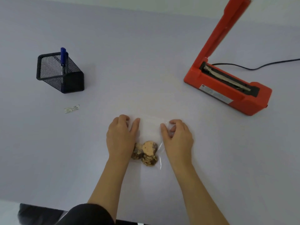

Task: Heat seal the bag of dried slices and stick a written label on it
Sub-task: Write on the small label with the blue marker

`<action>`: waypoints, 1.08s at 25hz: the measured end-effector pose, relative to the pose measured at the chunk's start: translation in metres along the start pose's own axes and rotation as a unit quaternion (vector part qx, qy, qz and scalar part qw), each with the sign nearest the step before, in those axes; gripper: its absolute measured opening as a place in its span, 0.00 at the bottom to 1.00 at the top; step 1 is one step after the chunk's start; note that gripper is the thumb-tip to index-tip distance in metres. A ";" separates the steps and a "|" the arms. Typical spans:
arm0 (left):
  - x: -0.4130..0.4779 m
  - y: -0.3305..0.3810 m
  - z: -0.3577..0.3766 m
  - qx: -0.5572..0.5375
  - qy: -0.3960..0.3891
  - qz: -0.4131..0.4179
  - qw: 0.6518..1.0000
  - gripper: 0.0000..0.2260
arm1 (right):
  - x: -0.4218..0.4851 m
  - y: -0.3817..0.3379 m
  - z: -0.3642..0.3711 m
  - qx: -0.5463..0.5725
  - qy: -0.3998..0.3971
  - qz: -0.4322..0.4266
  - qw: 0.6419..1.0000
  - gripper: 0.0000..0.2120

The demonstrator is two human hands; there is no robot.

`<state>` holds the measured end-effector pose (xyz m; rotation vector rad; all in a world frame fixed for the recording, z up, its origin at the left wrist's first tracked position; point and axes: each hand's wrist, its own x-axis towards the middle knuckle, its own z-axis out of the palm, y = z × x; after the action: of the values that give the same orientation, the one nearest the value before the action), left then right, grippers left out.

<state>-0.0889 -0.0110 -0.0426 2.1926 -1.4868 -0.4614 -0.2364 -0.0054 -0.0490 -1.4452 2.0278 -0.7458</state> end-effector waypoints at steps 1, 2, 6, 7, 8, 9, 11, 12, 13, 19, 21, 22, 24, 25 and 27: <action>0.002 -0.001 -0.004 -0.004 0.005 0.005 1.000 0.16 | 0.001 -0.003 -0.002 0.001 0.006 0.007 1.000 0.13; 0.004 -0.003 -0.009 -0.020 0.011 0.006 1.000 0.17 | 0.003 -0.006 -0.005 0.002 0.018 0.009 1.000 0.13; 0.025 -0.019 -0.049 -0.102 0.069 0.003 0.992 0.13 | 0.018 -0.043 -0.009 0.024 0.068 -0.037 0.997 0.09; 0.032 -0.026 -0.061 -0.114 0.092 -0.001 0.989 0.11 | 0.022 -0.058 -0.007 0.043 0.069 -0.060 0.995 0.08; 0.041 -0.033 -0.076 -0.125 0.117 -0.008 0.985 0.10 | 0.027 -0.077 -0.002 0.061 0.067 -0.085 0.992 0.07; 0.051 -0.039 -0.091 -0.135 0.143 -0.017 0.980 0.09 | 0.032 -0.098 0.005 0.075 0.063 -0.111 0.989 0.06; 0.075 -0.052 -0.118 -0.157 0.185 -0.035 0.970 0.09 | 0.042 -0.140 0.021 0.091 0.048 -0.157 0.982 0.05; 0.089 -0.058 -0.131 -0.171 0.195 -0.046 0.965 0.09 | 0.047 -0.163 0.033 0.097 0.034 -0.178 0.979 0.05; 0.104 -0.065 -0.142 -0.183 0.193 -0.063 0.962 0.11 | 0.052 -0.184 0.045 0.100 0.015 -0.197 0.975 0.05; 0.173 -0.091 -0.158 -0.157 0.076 -0.099 0.980 0.15 | 0.077 -0.270 0.122 0.028 -0.102 -0.208 0.972 0.20; 0.183 -0.100 -0.150 -0.148 0.026 -0.083 0.985 0.14 | 0.080 -0.277 0.141 0.008 -0.121 -0.192 0.974 0.20; 0.185 -0.103 -0.147 -0.149 0.013 -0.082 0.985 0.14 | 0.080 -0.277 0.147 0.019 -0.117 -0.184 0.976 0.19; 0.189 -0.107 -0.142 -0.161 0.004 -0.087 0.983 0.16 | 0.079 -0.279 0.152 0.069 -0.095 -0.170 0.978 0.15; 0.189 -0.106 -0.142 -0.168 0.001 -0.090 0.982 0.17 | 0.077 -0.280 0.151 0.098 -0.088 -0.167 0.977 0.14; 0.189 -0.104 -0.144 -0.189 -0.015 -0.102 0.977 0.17 | 0.072 -0.285 0.144 0.155 -0.068 -0.159 0.973 0.12</action>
<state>0.1338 -0.1287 0.0185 2.0419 -1.0830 -0.7781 0.0309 -0.1704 0.0425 -1.6007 1.5143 -1.0139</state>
